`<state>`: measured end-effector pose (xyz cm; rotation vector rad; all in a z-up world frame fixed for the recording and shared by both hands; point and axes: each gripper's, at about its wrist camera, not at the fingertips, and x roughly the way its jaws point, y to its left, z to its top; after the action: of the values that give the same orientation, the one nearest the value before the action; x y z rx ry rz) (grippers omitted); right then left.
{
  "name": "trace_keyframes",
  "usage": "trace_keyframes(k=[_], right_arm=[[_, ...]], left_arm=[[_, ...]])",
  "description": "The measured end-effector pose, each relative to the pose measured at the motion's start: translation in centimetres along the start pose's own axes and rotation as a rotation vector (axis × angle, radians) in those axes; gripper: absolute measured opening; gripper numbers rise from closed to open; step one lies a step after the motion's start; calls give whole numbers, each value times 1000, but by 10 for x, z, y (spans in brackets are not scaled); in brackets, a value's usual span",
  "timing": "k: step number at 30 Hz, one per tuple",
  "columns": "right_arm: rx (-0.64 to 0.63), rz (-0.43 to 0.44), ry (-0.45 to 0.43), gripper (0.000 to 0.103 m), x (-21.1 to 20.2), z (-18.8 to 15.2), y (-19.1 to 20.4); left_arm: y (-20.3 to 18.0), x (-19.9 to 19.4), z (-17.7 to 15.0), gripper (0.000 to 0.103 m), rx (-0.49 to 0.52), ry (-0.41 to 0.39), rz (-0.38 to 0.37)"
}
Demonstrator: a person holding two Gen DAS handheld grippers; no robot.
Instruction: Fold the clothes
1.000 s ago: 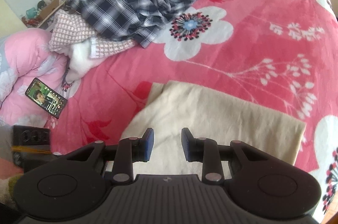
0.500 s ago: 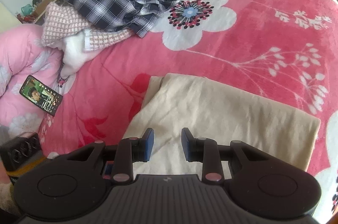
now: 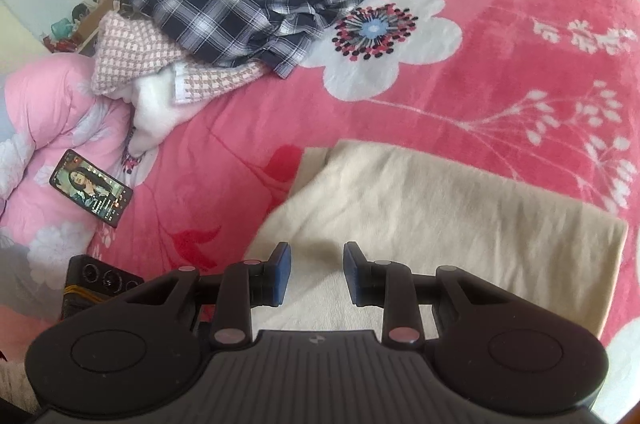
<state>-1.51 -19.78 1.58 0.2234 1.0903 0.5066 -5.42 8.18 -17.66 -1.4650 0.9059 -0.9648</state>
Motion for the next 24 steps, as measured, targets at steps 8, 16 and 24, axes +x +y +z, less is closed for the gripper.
trace_keyframes(k=[8,16,24], right_arm=[[38,2,1,31,1,-3,-10],[37,2,0,31,-3,-3,-11],[-11,13,6,33,-7,6,4]], left_arm=[[-8,-8,3,43,63,-5,158],[-76,42,-14,58,552,70,411],[-41,27,8,26,297,25,231]])
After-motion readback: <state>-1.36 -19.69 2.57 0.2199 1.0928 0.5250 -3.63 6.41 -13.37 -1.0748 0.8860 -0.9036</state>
